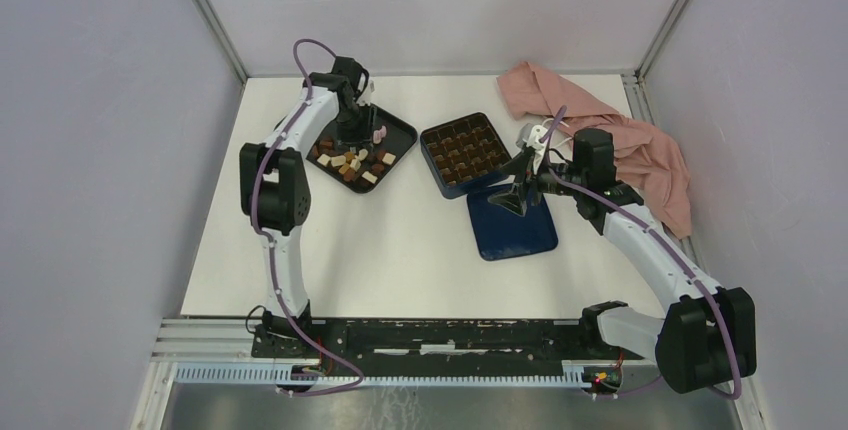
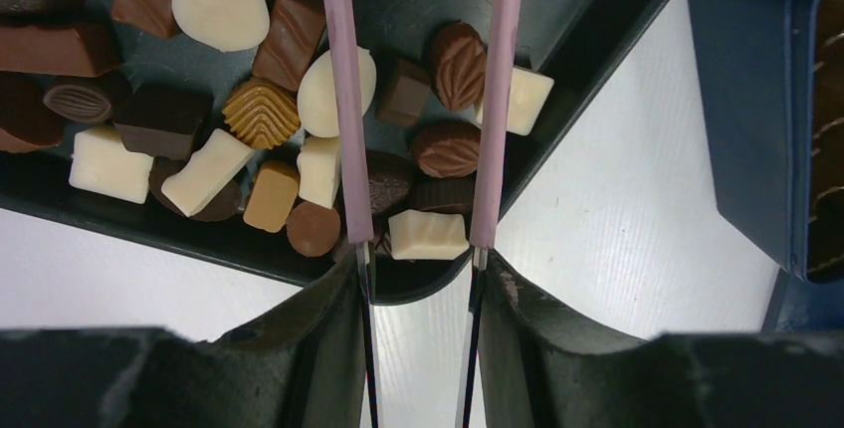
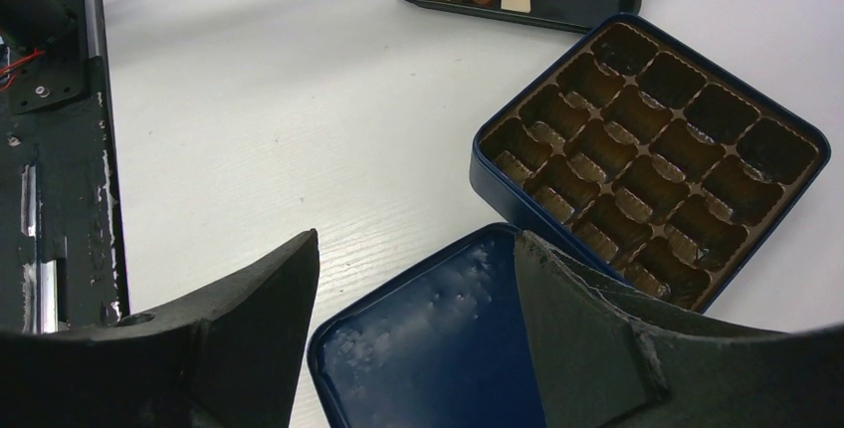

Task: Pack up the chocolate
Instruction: Pick up the fake chocolate from the plate.

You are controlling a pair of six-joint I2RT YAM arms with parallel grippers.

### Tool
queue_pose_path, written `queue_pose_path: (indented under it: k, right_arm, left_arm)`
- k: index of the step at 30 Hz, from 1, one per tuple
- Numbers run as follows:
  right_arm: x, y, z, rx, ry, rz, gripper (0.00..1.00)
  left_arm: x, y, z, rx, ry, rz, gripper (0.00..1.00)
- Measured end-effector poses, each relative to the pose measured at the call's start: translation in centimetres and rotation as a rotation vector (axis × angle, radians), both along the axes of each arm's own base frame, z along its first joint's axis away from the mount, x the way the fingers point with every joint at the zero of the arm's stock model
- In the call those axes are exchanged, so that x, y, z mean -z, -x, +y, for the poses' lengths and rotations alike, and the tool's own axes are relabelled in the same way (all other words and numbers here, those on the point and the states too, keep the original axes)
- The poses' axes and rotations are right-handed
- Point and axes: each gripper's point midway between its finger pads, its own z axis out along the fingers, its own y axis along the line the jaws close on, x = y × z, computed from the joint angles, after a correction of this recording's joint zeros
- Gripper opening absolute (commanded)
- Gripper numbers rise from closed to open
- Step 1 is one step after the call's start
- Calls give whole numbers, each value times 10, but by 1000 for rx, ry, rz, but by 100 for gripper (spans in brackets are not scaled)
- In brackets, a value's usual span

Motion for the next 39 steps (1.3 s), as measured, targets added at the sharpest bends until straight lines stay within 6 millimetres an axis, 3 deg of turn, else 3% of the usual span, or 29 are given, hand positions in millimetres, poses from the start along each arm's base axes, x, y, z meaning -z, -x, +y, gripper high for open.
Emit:
queue_pose_path:
  k: [6,16,27,32,39]
  right_arm:
    - [2,0,1,-3,6,1,77]
    - [4,0,1,-4,13,8,77]
    - [6,0,1,-5,17,17,77]
    - [5,0,1,-6,17,15,77]
    - [6,0,1,-7,20,15,77]
  left_arm:
    - [15,1,2,6,-18,39,46]
    - [12,-3,1,6,-15,28,45]
    - [30,-1,2,6,-26,74,44]
    - [30,1,2,6,-29,82,38]
    - [29,0,2,6,-28,80,14]
